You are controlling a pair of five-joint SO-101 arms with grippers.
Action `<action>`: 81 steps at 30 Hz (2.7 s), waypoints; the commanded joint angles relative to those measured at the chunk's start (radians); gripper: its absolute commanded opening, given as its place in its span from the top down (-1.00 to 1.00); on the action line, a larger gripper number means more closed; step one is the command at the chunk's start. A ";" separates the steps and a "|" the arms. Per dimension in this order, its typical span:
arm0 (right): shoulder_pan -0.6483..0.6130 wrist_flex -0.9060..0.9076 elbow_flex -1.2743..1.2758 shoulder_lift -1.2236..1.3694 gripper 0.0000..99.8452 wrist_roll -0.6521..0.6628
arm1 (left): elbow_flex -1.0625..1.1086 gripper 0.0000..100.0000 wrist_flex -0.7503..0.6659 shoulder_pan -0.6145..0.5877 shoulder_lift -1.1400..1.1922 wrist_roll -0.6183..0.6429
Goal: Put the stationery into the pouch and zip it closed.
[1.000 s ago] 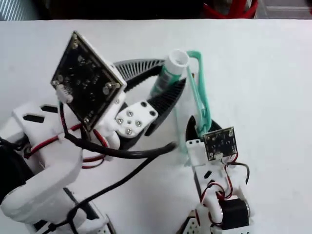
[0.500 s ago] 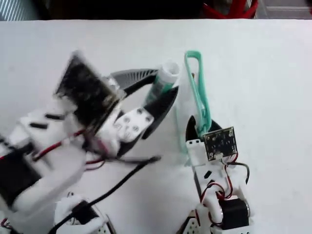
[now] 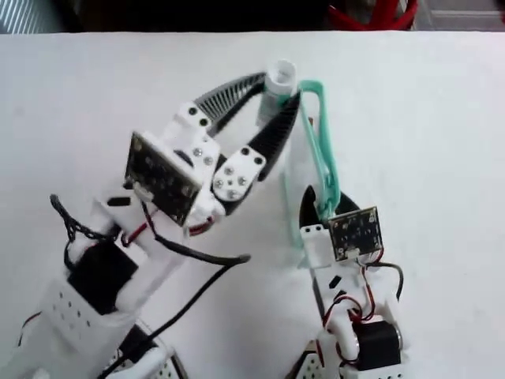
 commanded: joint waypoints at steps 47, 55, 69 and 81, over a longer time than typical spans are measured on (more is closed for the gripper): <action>-0.028 0.030 0.006 0.008 0.96 -0.011 | -0.135 0.95 -0.414 -0.168 0.519 0.298; -0.030 0.030 0.011 0.008 0.96 -0.011 | -0.126 0.95 -0.358 -0.137 0.444 0.304; -0.028 0.030 0.011 0.008 0.96 -0.006 | -0.146 0.95 -0.173 -0.051 0.348 0.321; -0.022 0.030 0.009 0.008 0.96 -0.006 | -0.215 0.94 -0.169 -0.113 0.496 0.411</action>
